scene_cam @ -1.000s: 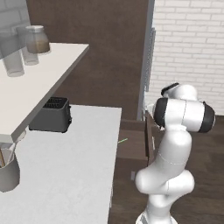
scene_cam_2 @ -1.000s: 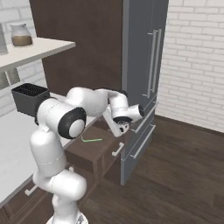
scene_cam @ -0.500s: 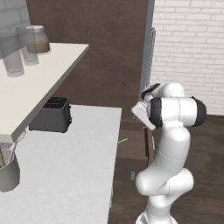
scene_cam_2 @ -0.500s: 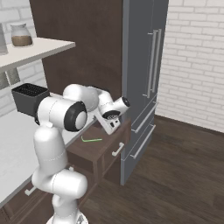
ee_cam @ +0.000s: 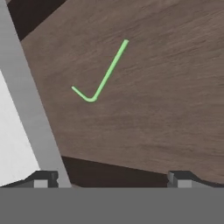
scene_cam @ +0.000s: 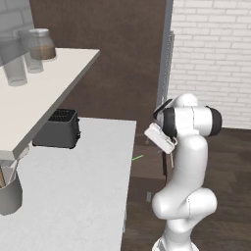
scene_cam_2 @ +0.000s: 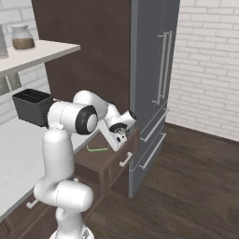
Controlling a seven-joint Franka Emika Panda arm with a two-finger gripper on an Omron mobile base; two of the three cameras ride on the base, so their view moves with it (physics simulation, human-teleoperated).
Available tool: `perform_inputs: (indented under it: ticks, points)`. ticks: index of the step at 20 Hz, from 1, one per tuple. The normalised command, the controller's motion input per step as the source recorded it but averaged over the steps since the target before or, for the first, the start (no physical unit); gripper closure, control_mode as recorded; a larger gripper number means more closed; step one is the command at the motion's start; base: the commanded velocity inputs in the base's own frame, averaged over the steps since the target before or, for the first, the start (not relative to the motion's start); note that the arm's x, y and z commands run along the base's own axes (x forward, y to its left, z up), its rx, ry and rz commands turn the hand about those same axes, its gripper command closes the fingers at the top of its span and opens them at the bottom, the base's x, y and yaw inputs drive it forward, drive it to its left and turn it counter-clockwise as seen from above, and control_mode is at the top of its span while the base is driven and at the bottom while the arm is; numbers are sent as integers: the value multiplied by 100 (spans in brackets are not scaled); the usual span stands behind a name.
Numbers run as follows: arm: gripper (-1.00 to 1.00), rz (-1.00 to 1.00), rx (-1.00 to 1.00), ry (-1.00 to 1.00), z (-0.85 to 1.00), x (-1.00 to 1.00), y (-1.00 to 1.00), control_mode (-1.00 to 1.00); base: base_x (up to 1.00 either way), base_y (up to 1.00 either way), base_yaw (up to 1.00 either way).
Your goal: Take a straw from the drawer in front and place it inside the glass cup on the dining counter.
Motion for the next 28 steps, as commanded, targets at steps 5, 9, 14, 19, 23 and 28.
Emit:
perform_inputs:
  ticks: [5, 9, 14, 19, 23, 28]
  points:
    - [-100, 0, -2, 3, -44, 1, -3, -100, 0, 0, 0]
    - [-100, 0, -3, 0, -32, -3, -31, -100, 0, 0, 0]
    - [-100, 0, -4, 0, -32, -12, -46, -100, 0, 0, 0]
    - [-100, 0, -2, 0, -33, -27, -61, -100, 0, 0, 0]
    - [-100, 0, 0, 0, -27, -40, -73, -100, 0, 0, 0]
    - [-100, 0, 0, 0, -24, -49, -77, -100, 0, 0, 0]
